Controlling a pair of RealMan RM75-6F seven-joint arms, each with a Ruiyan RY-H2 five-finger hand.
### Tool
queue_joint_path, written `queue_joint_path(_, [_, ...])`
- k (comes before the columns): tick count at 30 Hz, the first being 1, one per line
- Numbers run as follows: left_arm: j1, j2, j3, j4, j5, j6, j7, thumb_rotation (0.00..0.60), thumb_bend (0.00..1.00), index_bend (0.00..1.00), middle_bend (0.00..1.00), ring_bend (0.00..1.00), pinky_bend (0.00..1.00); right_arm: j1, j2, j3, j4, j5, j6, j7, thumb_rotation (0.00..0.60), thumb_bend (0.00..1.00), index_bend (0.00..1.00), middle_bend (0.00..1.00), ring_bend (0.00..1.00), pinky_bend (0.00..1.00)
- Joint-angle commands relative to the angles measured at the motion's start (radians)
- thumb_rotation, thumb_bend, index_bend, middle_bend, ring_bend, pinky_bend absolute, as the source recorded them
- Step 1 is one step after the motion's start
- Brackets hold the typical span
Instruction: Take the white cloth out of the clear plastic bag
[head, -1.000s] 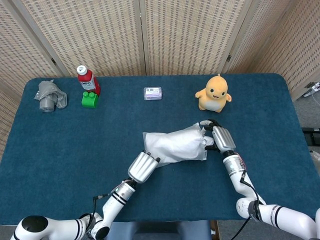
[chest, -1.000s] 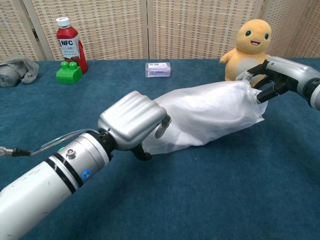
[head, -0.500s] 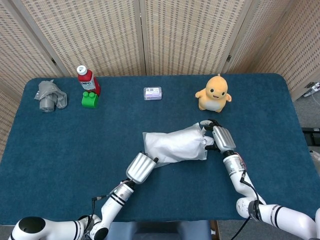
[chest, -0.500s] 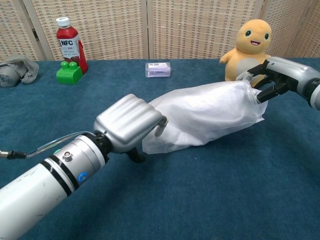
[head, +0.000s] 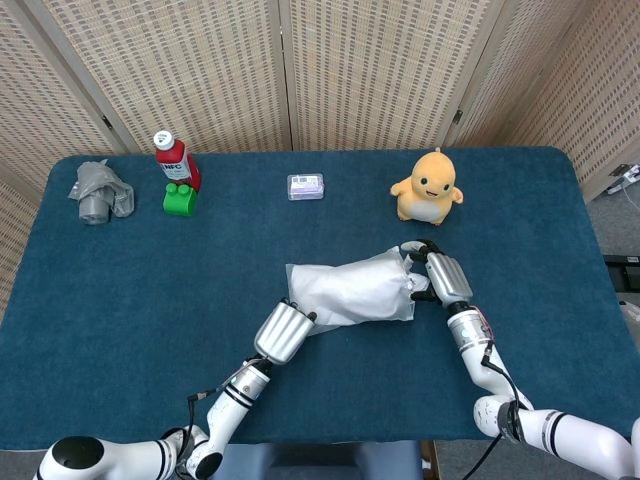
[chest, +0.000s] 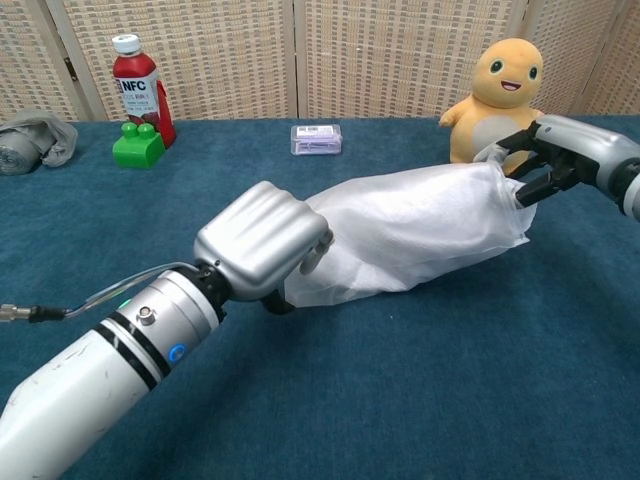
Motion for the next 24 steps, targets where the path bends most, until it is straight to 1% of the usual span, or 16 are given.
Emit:
queue_joint_path(1, [-0.001,0.000,0.005,0.011,0.015,0.001,-0.022,0.600,0.05,0.62,0.84,0.74,0.74,0.000,-0.001,0.000,0.001,-0.002,-0.001,0.002,0.600,0.68,0.80,0.23,0.08,0.22])
queue_joint_path(3, [-0.002,-0.001,0.008,0.019,0.023,0.000,-0.035,0.600,0.10,0.62,0.85,0.74,0.74,0.001,-0.003,-0.001,0.003,-0.003,-0.002,0.003,0.600,0.68,0.80,0.23,0.08,0.22])
queue_joint_path(6, [-0.004,-0.002,0.010,0.033,0.033,0.000,-0.052,0.600,0.23,0.61,0.85,0.74,0.74,0.001,-0.005,-0.002,0.005,-0.004,-0.004,0.004,0.600,0.68,0.80,0.23,0.08,0.22])
queue_joint_path(8, [-0.002,-0.004,0.011,0.039,0.034,-0.002,-0.063,0.600,0.28,0.59,0.85,0.74,0.75,0.001,-0.006,-0.002,0.006,-0.004,-0.005,0.004,0.600,0.68,0.80,0.23,0.08,0.22])
queue_joint_path(13, [0.002,-0.001,0.013,0.045,0.035,-0.010,-0.081,0.600,0.35,0.57,0.84,0.73,0.74,0.003,-0.010,-0.002,0.010,-0.005,-0.006,0.005,0.600,0.68,0.80,0.23,0.08,0.22])
queue_joint_path(20, [0.004,0.010,0.014,0.035,0.036,-0.023,-0.089,0.600,0.48,0.54,0.83,0.72,0.74,0.004,-0.014,-0.003,0.014,-0.005,-0.010,0.006,0.600,0.68,0.80,0.23,0.08,0.22])
queue_joint_path(24, [0.002,0.018,0.013,0.030,0.037,-0.032,-0.093,0.600,0.52,0.53,0.82,0.71,0.74,0.003,-0.015,-0.004,0.016,-0.006,-0.011,0.008,0.600,0.68,0.80,0.23,0.08,0.22])
